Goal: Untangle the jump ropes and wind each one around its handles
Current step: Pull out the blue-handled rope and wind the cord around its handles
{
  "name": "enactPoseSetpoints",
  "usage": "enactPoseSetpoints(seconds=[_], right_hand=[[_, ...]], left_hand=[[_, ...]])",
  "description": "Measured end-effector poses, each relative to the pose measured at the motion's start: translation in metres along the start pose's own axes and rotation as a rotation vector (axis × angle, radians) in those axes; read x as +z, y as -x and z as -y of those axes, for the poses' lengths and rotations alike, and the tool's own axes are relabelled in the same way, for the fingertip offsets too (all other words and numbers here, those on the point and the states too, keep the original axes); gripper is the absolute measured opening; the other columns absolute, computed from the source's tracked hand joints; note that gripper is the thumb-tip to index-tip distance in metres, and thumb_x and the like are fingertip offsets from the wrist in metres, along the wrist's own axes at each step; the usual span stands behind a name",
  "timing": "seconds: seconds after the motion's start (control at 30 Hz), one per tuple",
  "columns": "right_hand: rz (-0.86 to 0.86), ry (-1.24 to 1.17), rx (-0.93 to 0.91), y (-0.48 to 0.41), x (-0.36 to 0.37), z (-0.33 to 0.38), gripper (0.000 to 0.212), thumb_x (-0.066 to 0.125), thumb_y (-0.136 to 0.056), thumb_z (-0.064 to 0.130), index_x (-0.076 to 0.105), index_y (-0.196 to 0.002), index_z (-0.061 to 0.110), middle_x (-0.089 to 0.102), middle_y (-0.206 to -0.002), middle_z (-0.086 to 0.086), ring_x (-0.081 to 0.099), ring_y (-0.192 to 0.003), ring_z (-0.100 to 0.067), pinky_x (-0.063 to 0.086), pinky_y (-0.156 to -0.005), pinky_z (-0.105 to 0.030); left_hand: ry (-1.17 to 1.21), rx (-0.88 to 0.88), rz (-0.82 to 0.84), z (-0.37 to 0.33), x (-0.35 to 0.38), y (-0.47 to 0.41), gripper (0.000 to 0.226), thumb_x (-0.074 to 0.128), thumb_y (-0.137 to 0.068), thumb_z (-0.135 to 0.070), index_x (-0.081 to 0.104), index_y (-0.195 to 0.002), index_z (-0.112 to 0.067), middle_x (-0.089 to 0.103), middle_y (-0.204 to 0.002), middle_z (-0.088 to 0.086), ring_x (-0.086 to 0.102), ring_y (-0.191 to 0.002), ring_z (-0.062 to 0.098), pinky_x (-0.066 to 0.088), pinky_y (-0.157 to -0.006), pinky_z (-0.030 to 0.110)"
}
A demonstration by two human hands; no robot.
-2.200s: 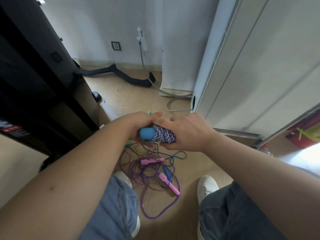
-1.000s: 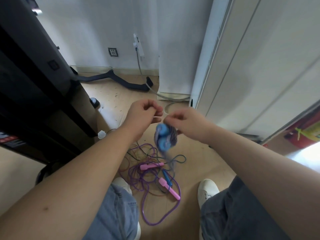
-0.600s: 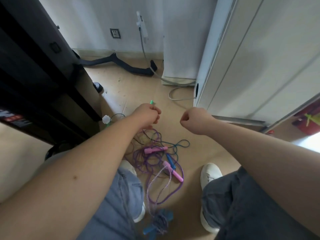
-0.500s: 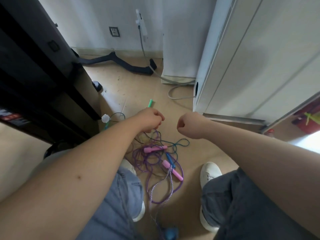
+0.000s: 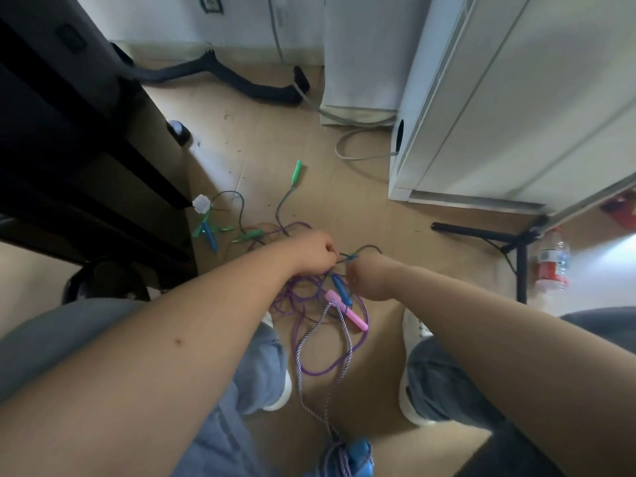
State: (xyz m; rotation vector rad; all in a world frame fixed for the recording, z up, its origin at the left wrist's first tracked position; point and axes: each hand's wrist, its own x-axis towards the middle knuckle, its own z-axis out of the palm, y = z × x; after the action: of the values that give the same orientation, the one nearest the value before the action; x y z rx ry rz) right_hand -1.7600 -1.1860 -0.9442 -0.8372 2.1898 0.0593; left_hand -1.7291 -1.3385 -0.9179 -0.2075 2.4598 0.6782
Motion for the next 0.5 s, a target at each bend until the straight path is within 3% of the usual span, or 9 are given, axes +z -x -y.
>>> enactPoseSetpoints(seconds=[0.07, 0.2, 0.27, 0.37, 0.5], right_hand=[[0.008, -0.042, 0.011, -0.01, 0.017, -0.005, 0.031, 0.048, -0.1, 0.027, 0.065, -0.118, 0.009, 0.068, -0.112, -0.01, 0.064, -0.104, -0.031, 0.052, -0.088, -0.037], [0.048, -0.091, 0.031, -0.032, 0.046, -0.013, 0.033, 0.046, -0.099, 0.029, 0.06, -0.122, 0.009, 0.068, -0.117, -0.01, 0.063, -0.106, -0.033, 0.05, -0.088, -0.034], [0.086, -0.101, 0.045, -0.042, 0.06, -0.016, 0.033, 0.046, -0.097, 0.027, 0.059, -0.123, 0.01, 0.068, -0.119, -0.009, 0.063, -0.107, -0.033, 0.052, -0.09, -0.035], [0.134, -0.122, 0.068, -0.053, 0.083, -0.018, 0.034, 0.052, -0.095, 0.029, 0.059, -0.124, 0.012, 0.068, -0.118, -0.01, 0.064, -0.109, -0.034, 0.053, -0.091, -0.037], [0.244, -0.137, 0.057, -0.066, 0.119, -0.016, 0.029, 0.05, -0.095, 0.019, 0.059, -0.122, 0.015, 0.066, -0.117, -0.01, 0.064, -0.109, -0.033, 0.052, -0.084, -0.034]], left_hand=[[0.026, -0.03, 0.006, 0.004, 0.02, -0.012, 0.023, 0.054, -0.095, -0.024, 0.074, -0.107, -0.019, 0.071, -0.117, 0.003, 0.062, -0.109, 0.021, 0.041, -0.081, 0.02], [0.082, -0.063, 0.063, 0.019, 0.059, -0.032, 0.03, 0.049, -0.096, -0.021, 0.073, -0.113, -0.017, 0.062, -0.137, -0.001, 0.055, -0.127, 0.018, 0.042, -0.103, 0.026], [0.09, -0.086, 0.104, 0.027, 0.075, -0.038, 0.032, 0.046, -0.098, -0.022, 0.073, -0.114, -0.018, 0.062, -0.136, -0.005, 0.05, -0.131, 0.015, 0.039, -0.102, 0.021], [0.131, -0.153, 0.155, 0.039, 0.104, -0.047, 0.031, 0.047, -0.098, -0.026, 0.074, -0.113, -0.021, 0.068, -0.125, -0.003, 0.059, -0.119, 0.019, 0.045, -0.099, 0.023], [0.219, -0.226, 0.184, 0.049, 0.143, -0.051, 0.027, 0.048, -0.1, -0.027, 0.069, -0.114, -0.016, 0.067, -0.122, 0.001, 0.059, -0.117, 0.022, 0.038, -0.084, 0.018]])
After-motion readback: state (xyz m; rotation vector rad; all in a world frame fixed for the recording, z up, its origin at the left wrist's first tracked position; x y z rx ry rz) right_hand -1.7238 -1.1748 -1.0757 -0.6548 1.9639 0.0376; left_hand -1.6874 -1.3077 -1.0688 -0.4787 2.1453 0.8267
